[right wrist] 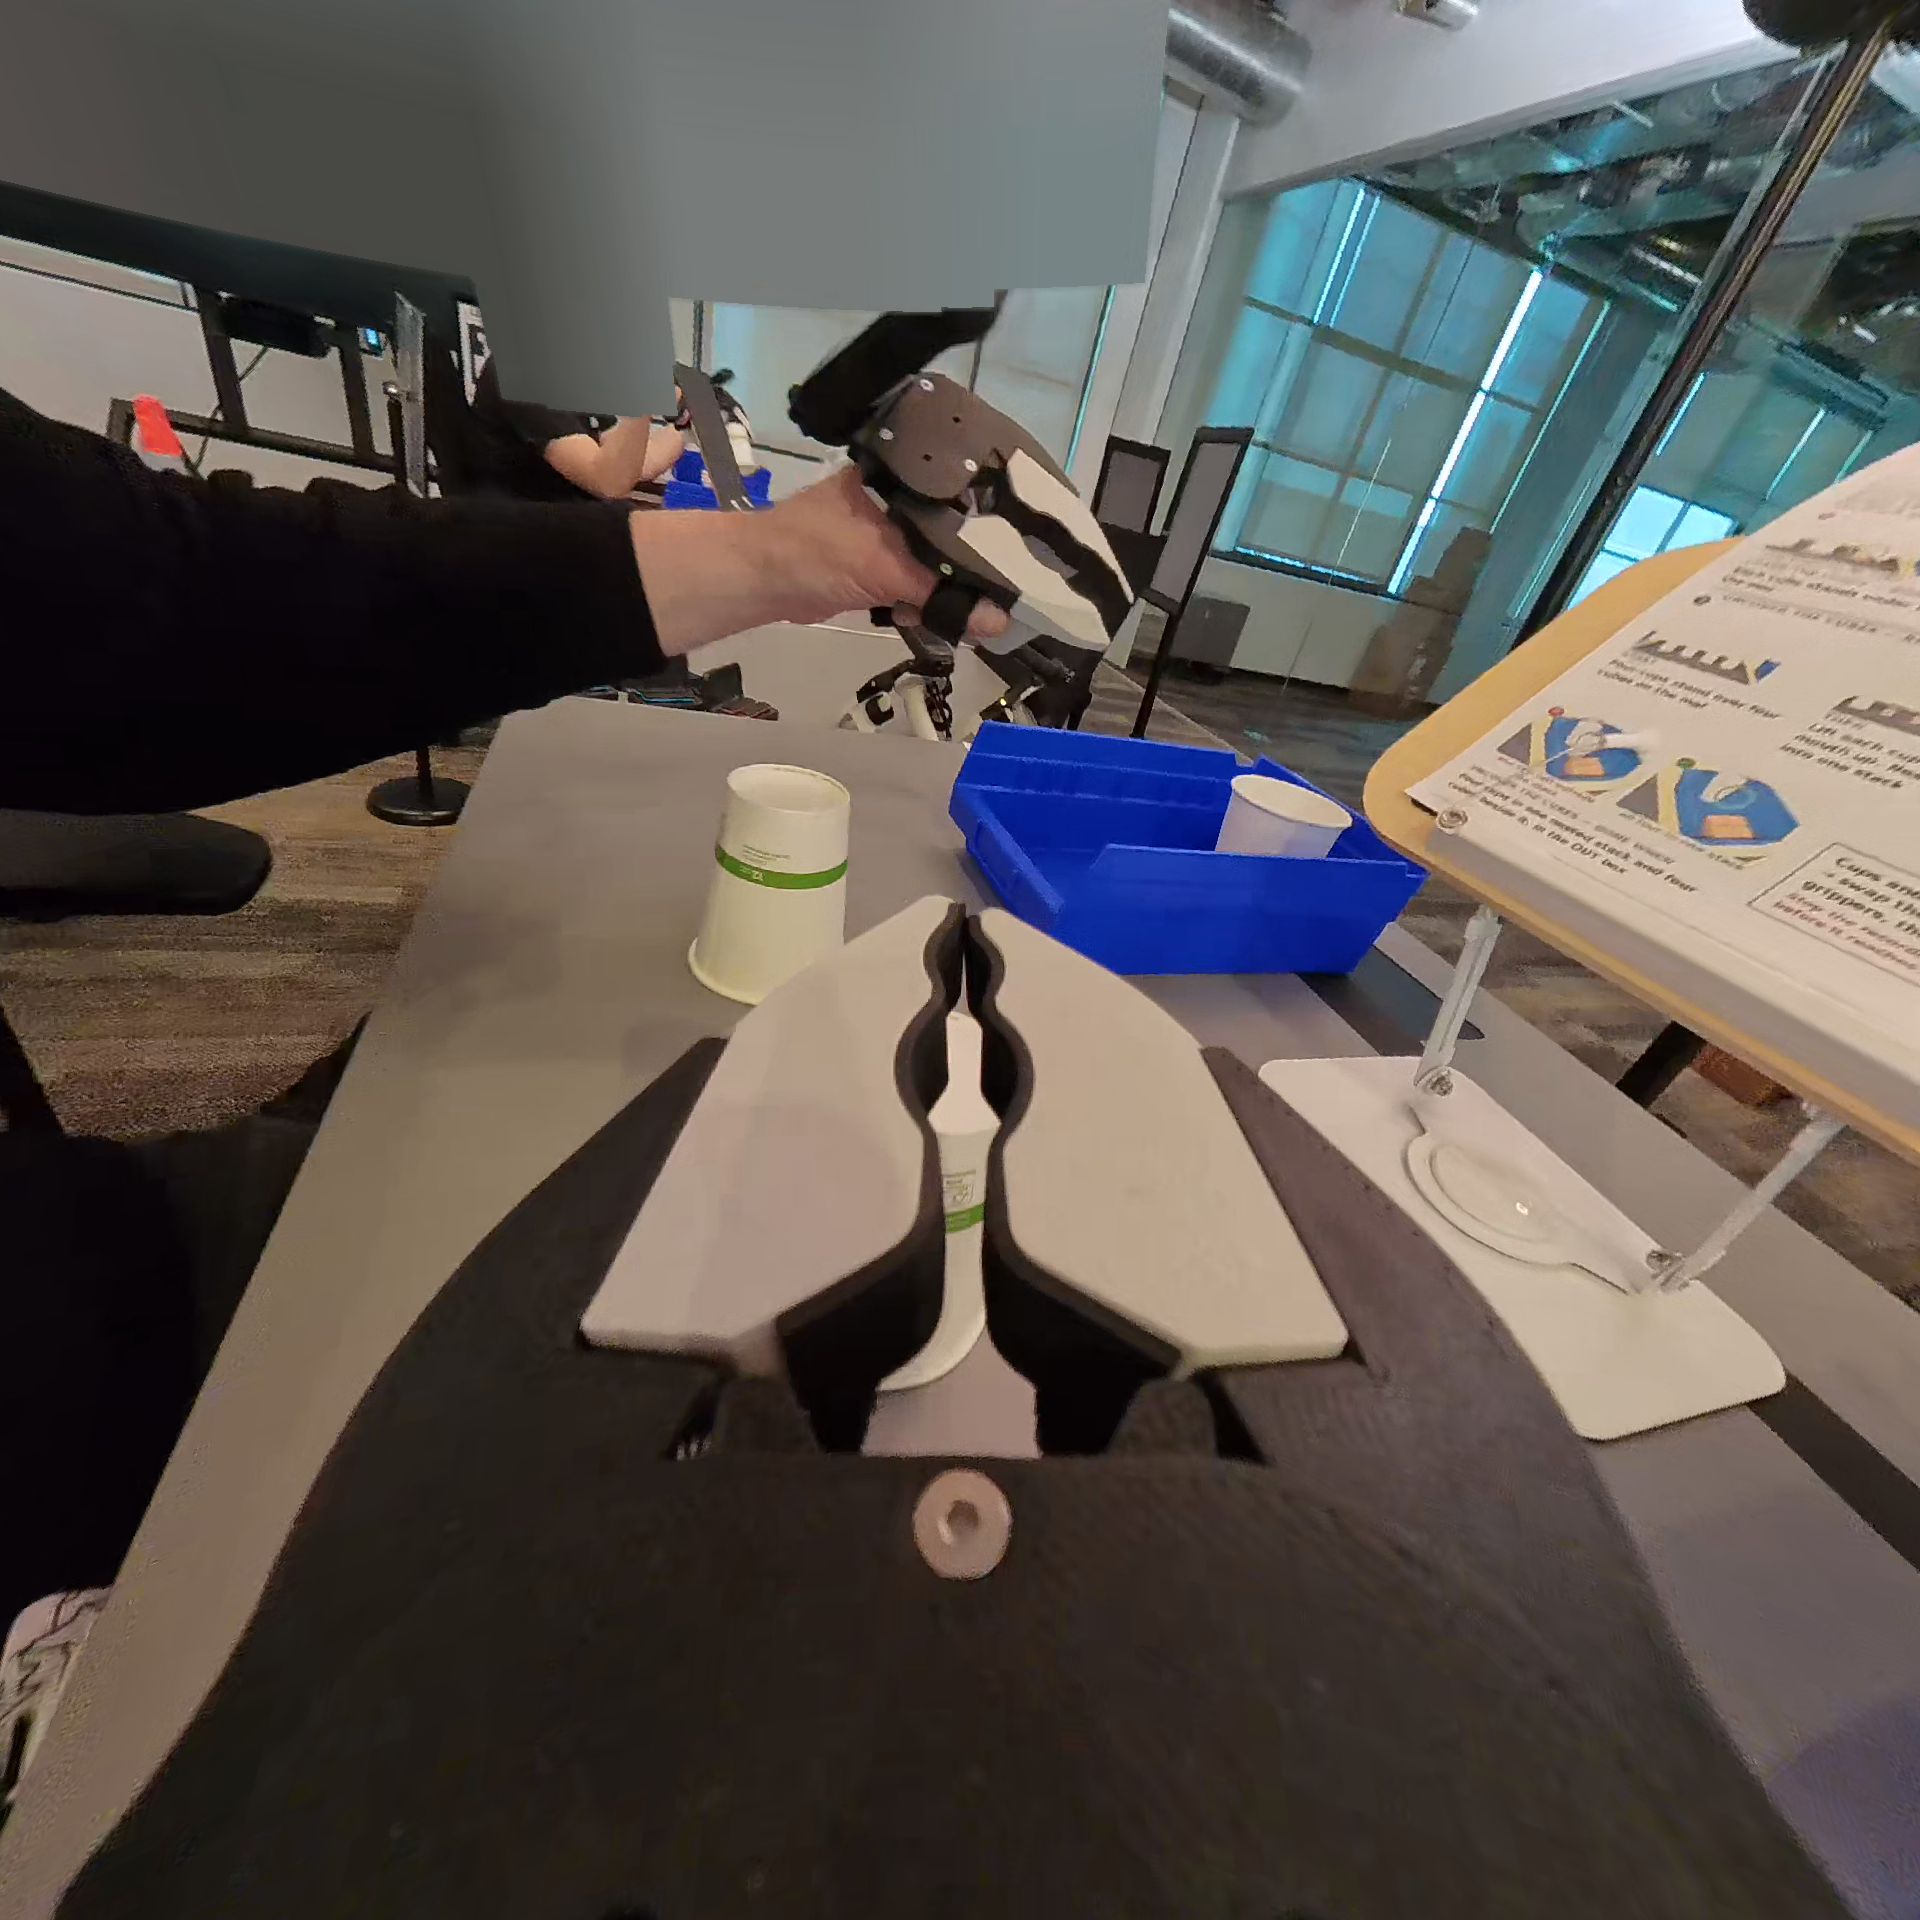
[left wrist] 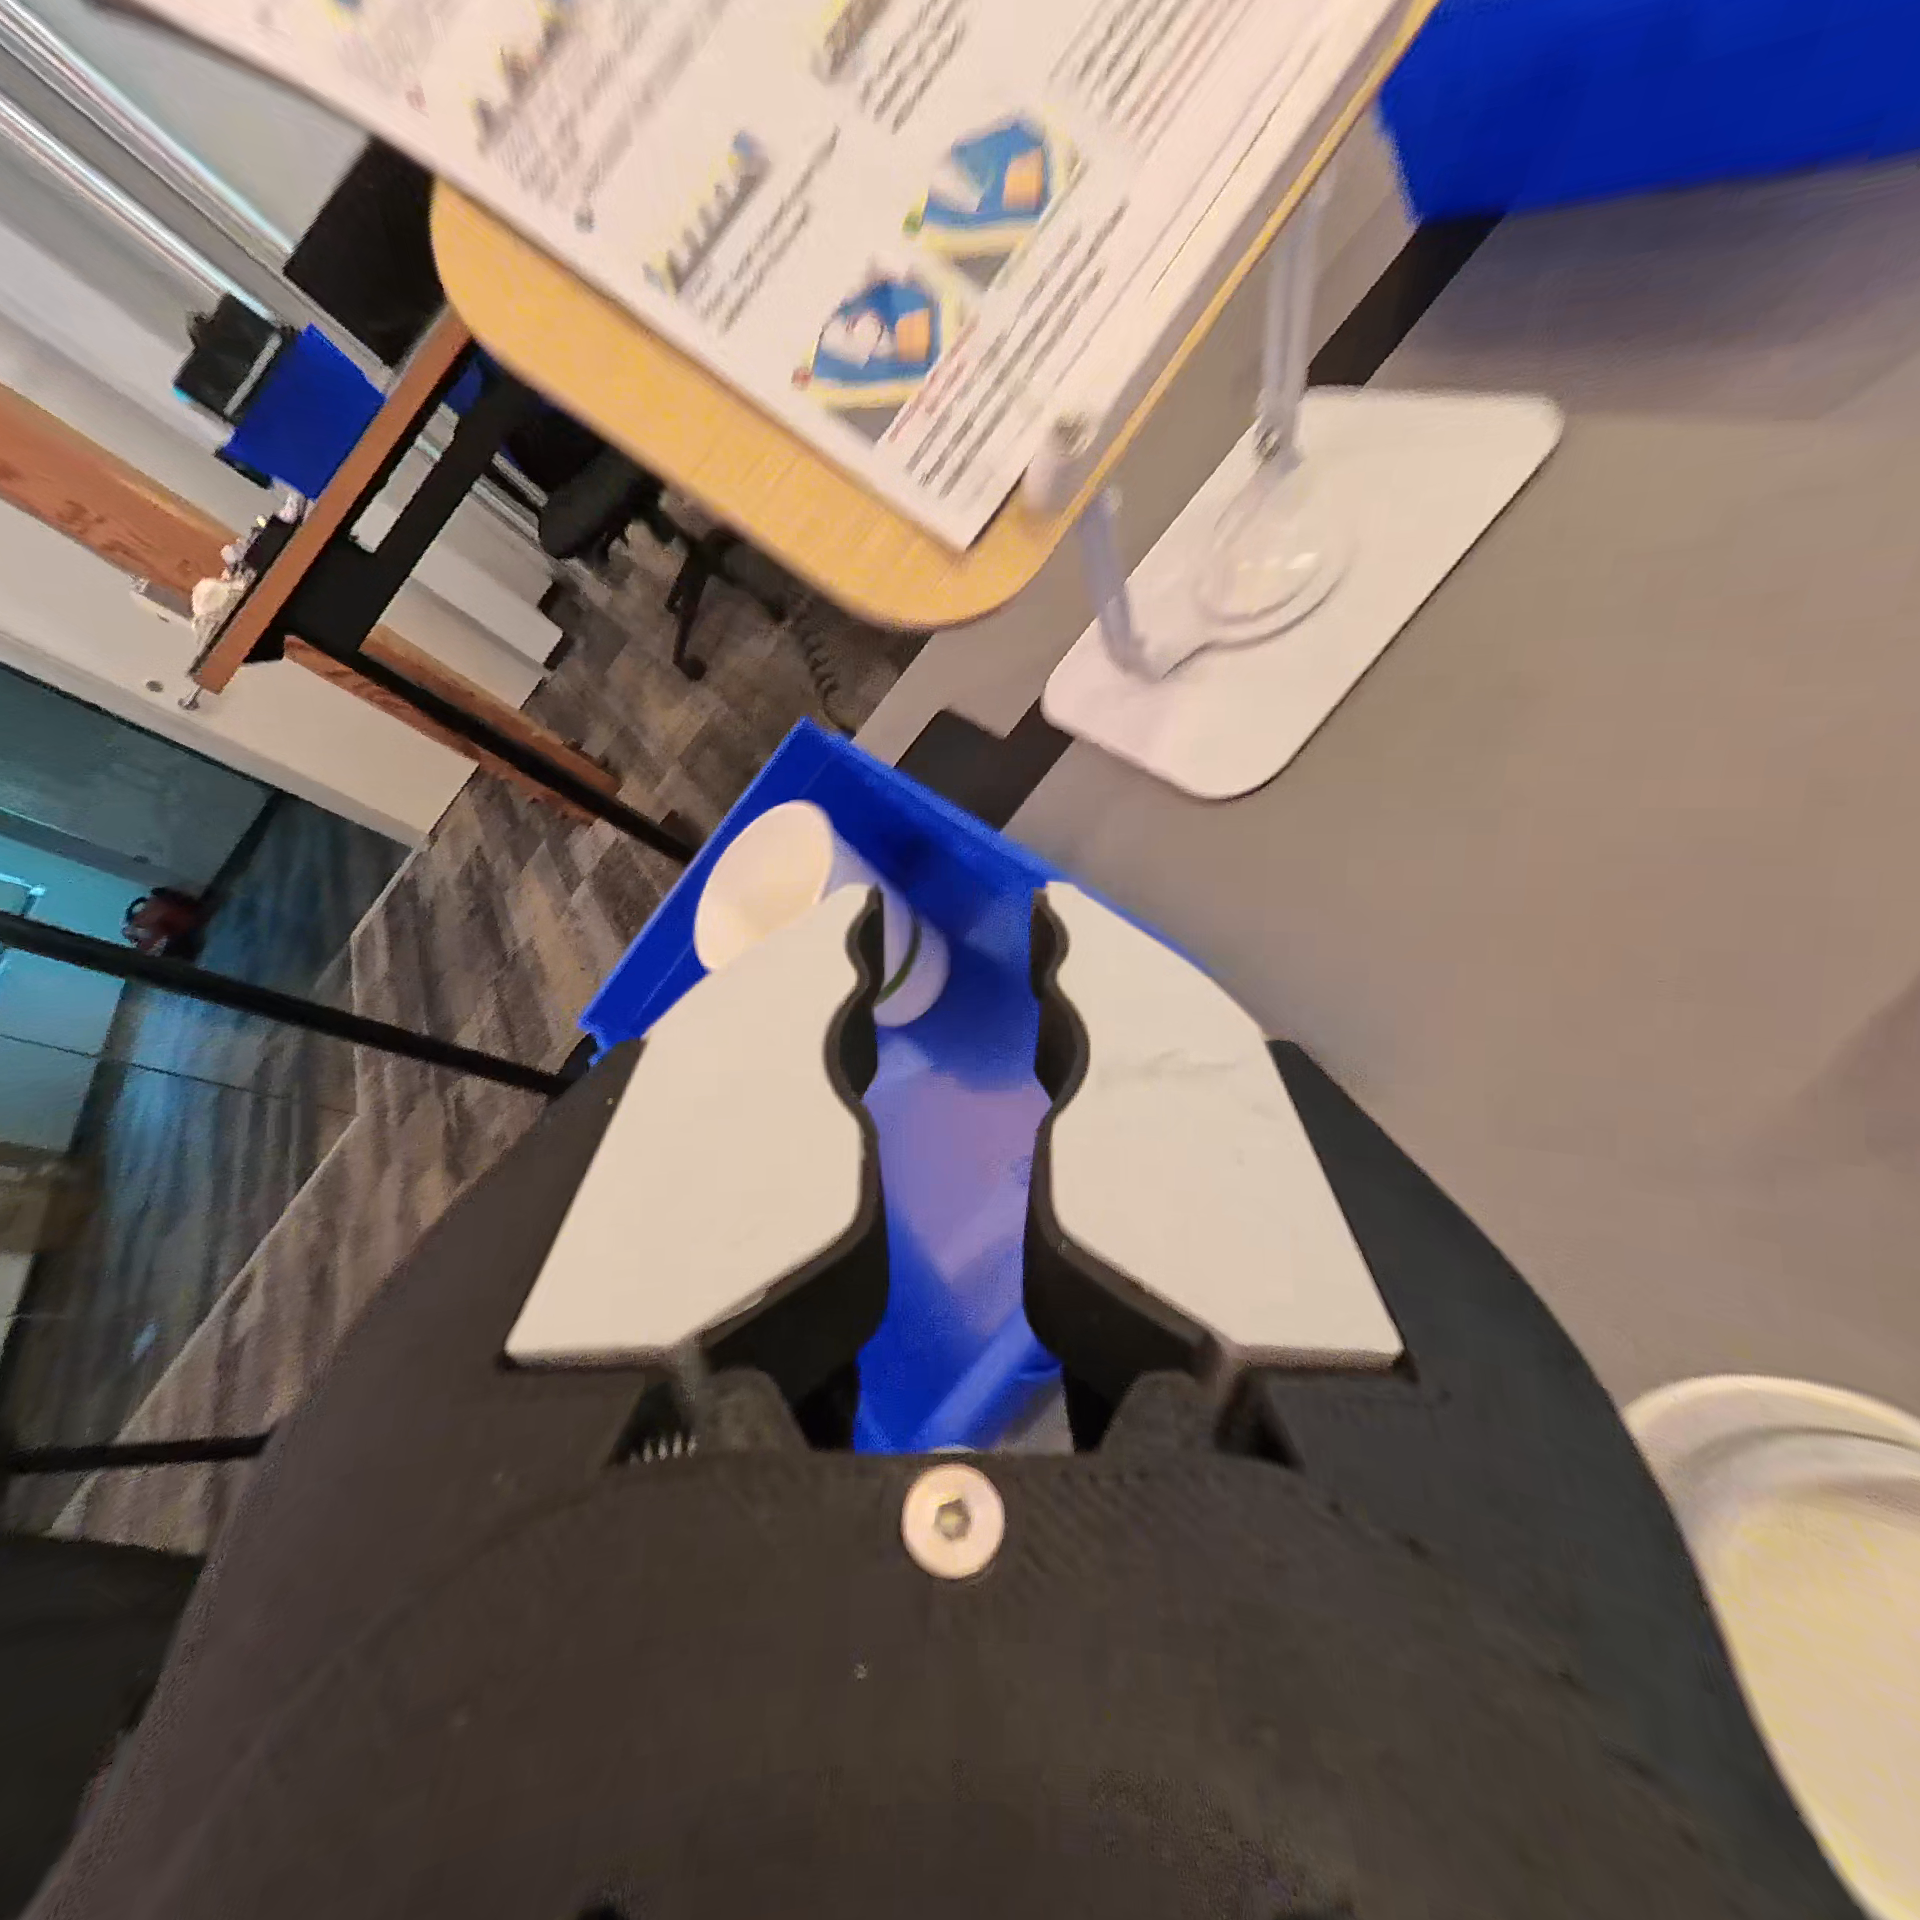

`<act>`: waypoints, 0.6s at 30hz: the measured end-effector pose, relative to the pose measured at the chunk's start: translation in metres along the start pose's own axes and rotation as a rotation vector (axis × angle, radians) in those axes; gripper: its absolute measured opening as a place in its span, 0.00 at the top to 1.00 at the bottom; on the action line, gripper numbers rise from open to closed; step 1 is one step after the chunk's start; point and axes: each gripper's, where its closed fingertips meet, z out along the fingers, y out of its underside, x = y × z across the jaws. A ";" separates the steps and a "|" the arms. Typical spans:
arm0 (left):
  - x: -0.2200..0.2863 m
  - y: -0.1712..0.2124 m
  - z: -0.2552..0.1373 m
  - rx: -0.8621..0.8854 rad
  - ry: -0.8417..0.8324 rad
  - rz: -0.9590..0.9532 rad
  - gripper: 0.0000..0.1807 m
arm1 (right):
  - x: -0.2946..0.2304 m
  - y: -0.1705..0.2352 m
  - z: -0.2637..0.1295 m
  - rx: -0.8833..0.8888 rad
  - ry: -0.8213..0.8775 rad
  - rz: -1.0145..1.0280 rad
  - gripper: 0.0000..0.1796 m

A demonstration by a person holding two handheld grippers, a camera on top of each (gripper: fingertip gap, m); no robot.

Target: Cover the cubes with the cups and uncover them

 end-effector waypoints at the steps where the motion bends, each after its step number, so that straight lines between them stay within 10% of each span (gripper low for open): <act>1: -0.010 0.012 0.014 -0.038 -0.001 0.027 0.84 | 0.002 0.002 0.006 -0.001 0.001 0.013 1.00; 18: -0.058 0.132 0.195 -0.554 0.298 0.369 0.86 | 0.025 0.009 0.035 0.016 -0.016 0.137 1.00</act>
